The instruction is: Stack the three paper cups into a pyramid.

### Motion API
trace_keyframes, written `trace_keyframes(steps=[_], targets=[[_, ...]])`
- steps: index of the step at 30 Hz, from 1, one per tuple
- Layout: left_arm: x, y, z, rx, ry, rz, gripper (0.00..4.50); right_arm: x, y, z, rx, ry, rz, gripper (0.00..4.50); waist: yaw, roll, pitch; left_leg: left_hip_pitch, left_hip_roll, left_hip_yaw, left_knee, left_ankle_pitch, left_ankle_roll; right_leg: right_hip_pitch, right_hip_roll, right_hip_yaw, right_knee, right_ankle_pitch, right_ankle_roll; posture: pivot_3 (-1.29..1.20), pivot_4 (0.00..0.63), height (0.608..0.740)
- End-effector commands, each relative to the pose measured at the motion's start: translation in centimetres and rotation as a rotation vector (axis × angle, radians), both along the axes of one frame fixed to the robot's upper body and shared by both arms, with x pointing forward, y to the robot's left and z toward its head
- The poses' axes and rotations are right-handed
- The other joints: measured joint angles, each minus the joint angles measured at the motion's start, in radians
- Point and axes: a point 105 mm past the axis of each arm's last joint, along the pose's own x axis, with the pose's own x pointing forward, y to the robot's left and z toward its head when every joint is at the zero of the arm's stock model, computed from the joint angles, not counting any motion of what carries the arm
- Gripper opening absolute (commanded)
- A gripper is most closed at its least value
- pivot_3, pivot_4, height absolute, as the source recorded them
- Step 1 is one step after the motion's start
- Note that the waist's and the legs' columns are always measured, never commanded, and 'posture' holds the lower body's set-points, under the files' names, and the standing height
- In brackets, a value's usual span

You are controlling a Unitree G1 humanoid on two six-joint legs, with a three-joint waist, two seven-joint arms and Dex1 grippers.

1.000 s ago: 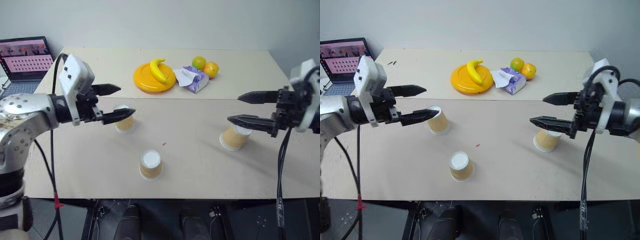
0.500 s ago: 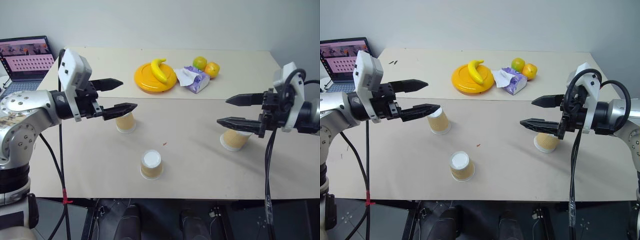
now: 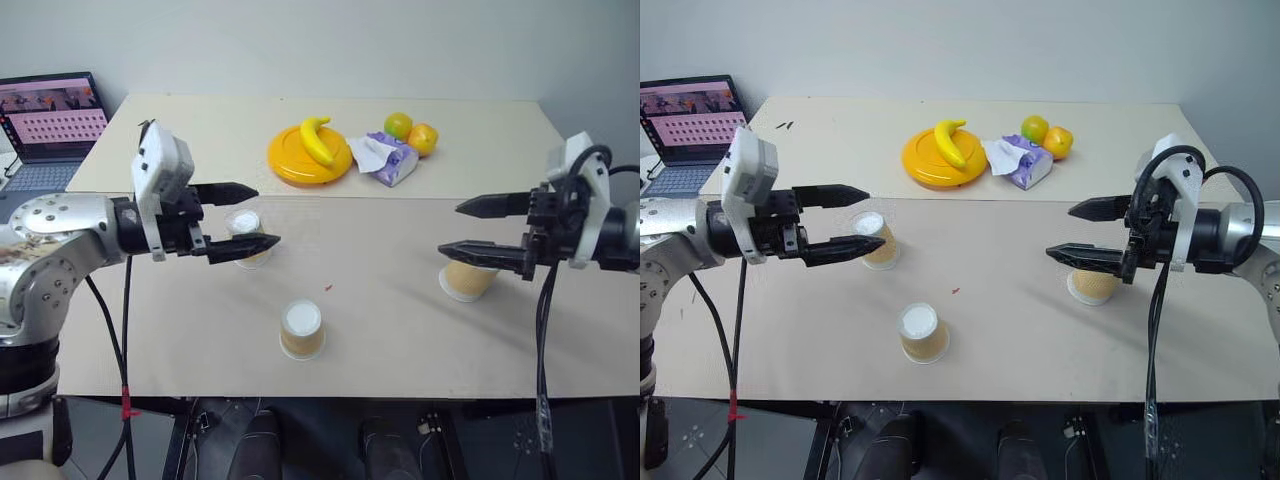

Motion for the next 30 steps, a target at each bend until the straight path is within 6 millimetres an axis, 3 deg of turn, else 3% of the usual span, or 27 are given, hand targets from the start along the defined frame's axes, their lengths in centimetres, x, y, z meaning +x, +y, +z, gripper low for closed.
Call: trace_keyframes(steps=[1, 9, 18, 30], targets=[[-1.0, -1.7, 0.4, 0.016, -0.081, -0.095, 4.41, -0.6, -0.2, 1.2, -0.009, -0.046, 0.018, 4.50, 0.001, 0.000, 0.000, 0.000, 0.000, 0.000, 0.000, 0.000, 0.000, 0.000, 0.000, 0.000, 0.000, 0.000, 0.000, 0.00, 0.150, 0.732], [-3.9, -2.9, -4.4, -0.020, 0.044, -0.217, 4.41, -0.9, -0.2, 0.8, -0.043, -0.017, 0.053, 4.50, -0.008, 0.000, 0.000, 0.000, 0.000, 0.000, -0.001, 0.000, 0.000, 0.000, 0.000, 0.001, 0.000, 0.000, 0.000, 0.00, 0.150, 0.732], [-5.0, -3.2, -6.2, -0.075, 0.072, -0.232, 4.41, -0.8, -0.6, 1.2, -0.064, -0.032, 0.029, 4.50, 0.001, 0.000, 0.000, 0.001, 0.000, 0.000, 0.001, 0.000, 0.000, 0.001, 0.000, 0.000, 0.000, 0.000, 0.000, 0.00, 0.150, 0.732], [-4.7, -4.2, -9.7, -0.010, -0.050, -0.272, 4.41, -0.5, -1.5, 2.3, -0.088, -0.068, -0.019, 4.50, 0.002, 0.000, 0.000, 0.001, 0.000, 0.000, 0.001, 0.000, 0.000, 0.002, 0.000, 0.000, 0.000, 0.000, 0.000, 0.00, 0.150, 0.732]])
